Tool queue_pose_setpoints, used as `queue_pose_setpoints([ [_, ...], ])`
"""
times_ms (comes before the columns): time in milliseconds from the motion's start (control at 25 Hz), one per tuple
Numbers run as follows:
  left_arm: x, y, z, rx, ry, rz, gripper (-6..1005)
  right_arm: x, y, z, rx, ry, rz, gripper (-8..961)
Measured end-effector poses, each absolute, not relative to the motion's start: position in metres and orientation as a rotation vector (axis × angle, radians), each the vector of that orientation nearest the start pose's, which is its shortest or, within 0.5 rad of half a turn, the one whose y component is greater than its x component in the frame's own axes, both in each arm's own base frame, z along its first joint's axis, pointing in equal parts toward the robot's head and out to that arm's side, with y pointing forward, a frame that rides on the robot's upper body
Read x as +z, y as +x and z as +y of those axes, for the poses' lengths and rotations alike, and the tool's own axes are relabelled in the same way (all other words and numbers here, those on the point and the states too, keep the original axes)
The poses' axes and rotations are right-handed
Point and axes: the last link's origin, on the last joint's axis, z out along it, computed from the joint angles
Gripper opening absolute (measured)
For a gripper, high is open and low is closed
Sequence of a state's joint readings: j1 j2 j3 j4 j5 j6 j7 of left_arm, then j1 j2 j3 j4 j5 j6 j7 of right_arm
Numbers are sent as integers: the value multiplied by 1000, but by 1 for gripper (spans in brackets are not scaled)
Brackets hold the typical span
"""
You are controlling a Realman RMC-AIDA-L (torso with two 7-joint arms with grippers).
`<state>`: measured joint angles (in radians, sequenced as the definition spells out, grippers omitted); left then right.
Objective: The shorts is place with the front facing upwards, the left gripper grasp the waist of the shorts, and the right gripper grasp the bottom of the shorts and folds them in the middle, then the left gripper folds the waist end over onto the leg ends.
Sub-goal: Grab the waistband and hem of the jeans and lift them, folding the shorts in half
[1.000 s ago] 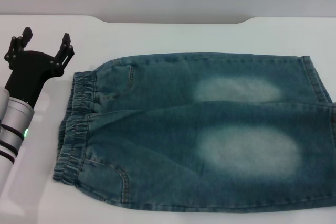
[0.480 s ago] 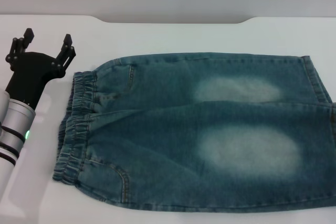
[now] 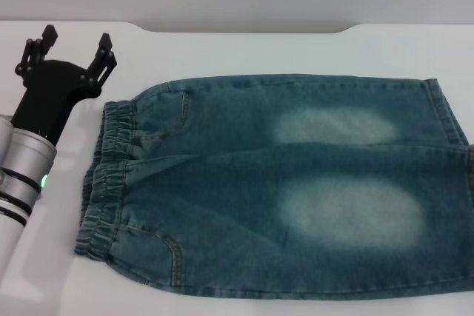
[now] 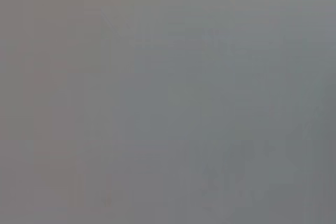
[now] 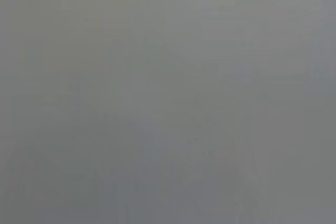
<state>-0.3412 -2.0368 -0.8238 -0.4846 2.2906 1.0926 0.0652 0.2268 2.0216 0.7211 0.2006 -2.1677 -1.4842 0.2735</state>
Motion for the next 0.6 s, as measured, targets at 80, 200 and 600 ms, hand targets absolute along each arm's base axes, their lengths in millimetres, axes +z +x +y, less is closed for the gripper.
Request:
queue_pose_setpoints([
  [80, -24, -282, 332, -758, -1652, -461, 849, 38, 360, 260, 945, -1436, 559, 787],
  [200, -19, -272, 341, -740, -1708, -509, 849, 52, 366, 267, 1000, -1494, 644, 788],
  [600, -2, -236, 352, -593, -1778, -561, 842, 70, 368, 305, 943, -1688, 846, 782],
])
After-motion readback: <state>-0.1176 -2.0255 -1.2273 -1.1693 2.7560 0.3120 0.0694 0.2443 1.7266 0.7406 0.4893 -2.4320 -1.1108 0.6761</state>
